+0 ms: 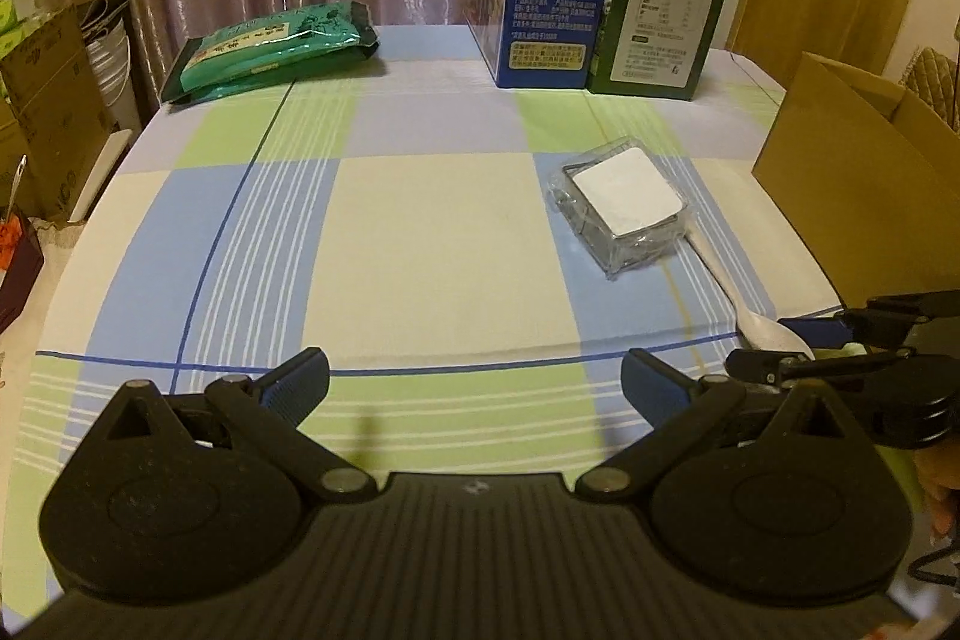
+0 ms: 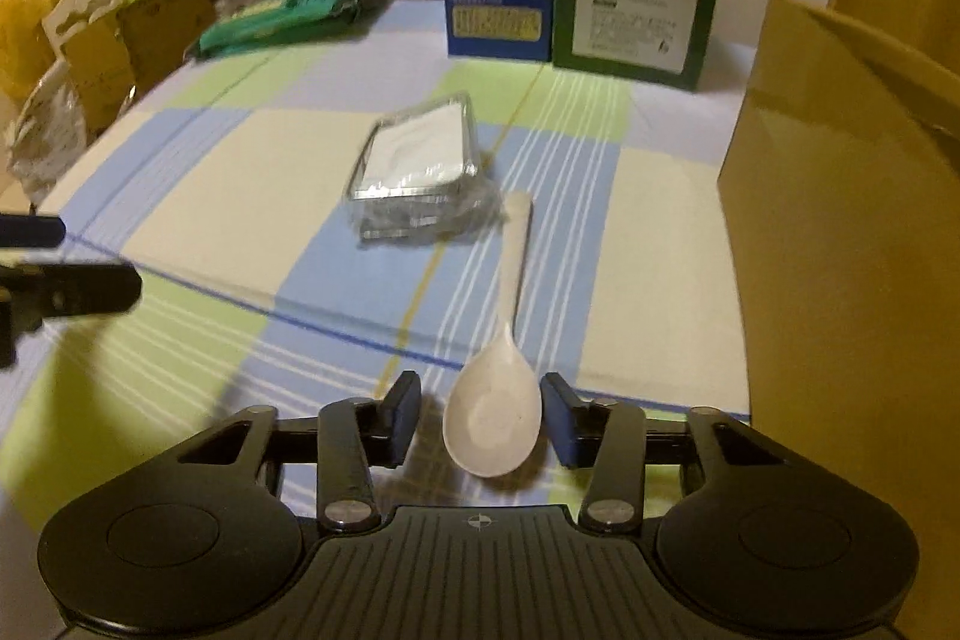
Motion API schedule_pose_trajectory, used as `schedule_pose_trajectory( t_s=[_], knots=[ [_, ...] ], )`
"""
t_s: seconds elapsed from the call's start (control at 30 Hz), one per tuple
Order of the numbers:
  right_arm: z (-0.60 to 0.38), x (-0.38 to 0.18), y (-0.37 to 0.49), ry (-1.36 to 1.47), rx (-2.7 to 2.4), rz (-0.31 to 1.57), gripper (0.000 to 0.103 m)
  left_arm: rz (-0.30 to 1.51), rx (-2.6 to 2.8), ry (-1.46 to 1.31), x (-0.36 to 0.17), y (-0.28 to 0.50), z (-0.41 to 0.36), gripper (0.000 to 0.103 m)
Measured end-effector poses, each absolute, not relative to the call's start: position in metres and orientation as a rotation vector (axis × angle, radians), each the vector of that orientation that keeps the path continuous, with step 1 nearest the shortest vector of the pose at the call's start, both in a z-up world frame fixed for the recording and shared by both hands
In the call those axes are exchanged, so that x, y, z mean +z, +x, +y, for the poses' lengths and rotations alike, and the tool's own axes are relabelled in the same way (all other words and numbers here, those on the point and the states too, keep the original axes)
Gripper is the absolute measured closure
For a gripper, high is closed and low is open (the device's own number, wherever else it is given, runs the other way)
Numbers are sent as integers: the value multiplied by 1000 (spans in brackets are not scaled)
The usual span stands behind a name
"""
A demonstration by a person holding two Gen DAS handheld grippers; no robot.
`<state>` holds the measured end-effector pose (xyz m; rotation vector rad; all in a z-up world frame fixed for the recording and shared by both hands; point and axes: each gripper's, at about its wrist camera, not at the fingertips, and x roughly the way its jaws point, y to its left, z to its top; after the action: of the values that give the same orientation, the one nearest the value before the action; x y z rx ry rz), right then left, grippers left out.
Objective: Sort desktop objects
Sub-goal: 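Move both tools back over the table toward the spoon and wrapped square, then grasp the wrapped white square with the left tool while the right tool grasps the white spoon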
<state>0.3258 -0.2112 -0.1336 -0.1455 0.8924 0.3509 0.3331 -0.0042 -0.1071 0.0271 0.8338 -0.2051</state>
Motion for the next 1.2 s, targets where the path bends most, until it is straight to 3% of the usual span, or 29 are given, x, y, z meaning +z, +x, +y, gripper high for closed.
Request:
schedule_pose_trajectory(
  t_s=[0.13,0.63,1.2],
  knots=[
    [-211,-133,326,-146,338,898,71,829,-204,18,-106,333,-1,1],
    [-207,-111,327,-119,291,812,72,831,-236,-21,-111,345,-11,1],
    [-223,-123,352,-41,241,803,72,788,-306,-86,-117,407,-53,2]
  ],
)
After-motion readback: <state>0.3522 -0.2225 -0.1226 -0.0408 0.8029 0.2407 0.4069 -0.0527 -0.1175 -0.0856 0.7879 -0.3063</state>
